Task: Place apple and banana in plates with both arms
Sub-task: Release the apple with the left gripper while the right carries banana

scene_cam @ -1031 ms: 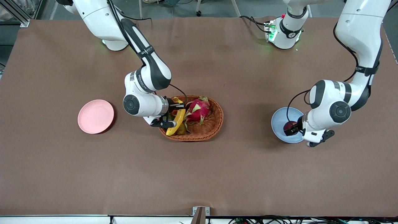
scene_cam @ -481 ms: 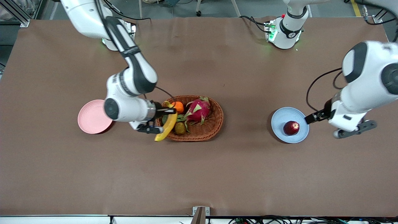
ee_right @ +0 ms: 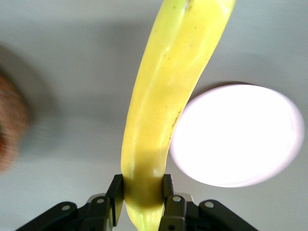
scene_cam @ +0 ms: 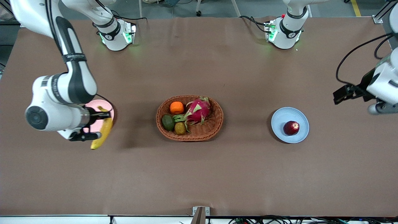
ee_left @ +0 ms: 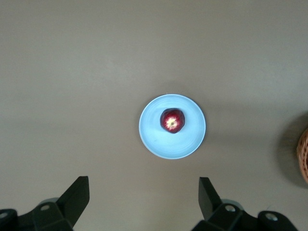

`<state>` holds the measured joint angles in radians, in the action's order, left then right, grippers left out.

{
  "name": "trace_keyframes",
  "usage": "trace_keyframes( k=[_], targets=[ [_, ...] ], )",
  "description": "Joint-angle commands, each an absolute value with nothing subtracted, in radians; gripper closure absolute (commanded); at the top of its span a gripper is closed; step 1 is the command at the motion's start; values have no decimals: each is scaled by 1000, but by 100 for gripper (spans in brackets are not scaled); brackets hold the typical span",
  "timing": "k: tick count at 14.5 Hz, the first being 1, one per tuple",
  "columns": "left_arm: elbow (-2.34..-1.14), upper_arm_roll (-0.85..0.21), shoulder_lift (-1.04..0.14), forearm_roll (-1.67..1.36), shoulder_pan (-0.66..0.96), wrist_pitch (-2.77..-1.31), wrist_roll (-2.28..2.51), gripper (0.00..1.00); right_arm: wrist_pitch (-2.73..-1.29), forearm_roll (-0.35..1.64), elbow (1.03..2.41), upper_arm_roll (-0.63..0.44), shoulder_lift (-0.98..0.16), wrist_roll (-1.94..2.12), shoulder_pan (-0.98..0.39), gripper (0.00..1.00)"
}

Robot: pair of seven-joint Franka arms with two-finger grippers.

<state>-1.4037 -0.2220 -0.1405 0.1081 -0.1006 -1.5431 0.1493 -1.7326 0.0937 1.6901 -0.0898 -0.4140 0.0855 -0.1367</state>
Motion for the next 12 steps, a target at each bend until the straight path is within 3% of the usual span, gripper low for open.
trace_keyframes(
  k=[1, 7, 12],
  targets=[
    [-1425, -224, -55, 97, -126, -1505, 56, 0, -1727, 8, 1801, -71, -344, 207, -54, 91],
    [-1543, -106, 74, 36, -12, -1463, 46, 0, -1831, -52, 1937, -71, -330, 207, 9, 90],
    [-1548, -110, 80, -6, -12, -1450, 74, 0, -1933, -84, 2045, -71, -334, 206, 6, 88]
  ],
)
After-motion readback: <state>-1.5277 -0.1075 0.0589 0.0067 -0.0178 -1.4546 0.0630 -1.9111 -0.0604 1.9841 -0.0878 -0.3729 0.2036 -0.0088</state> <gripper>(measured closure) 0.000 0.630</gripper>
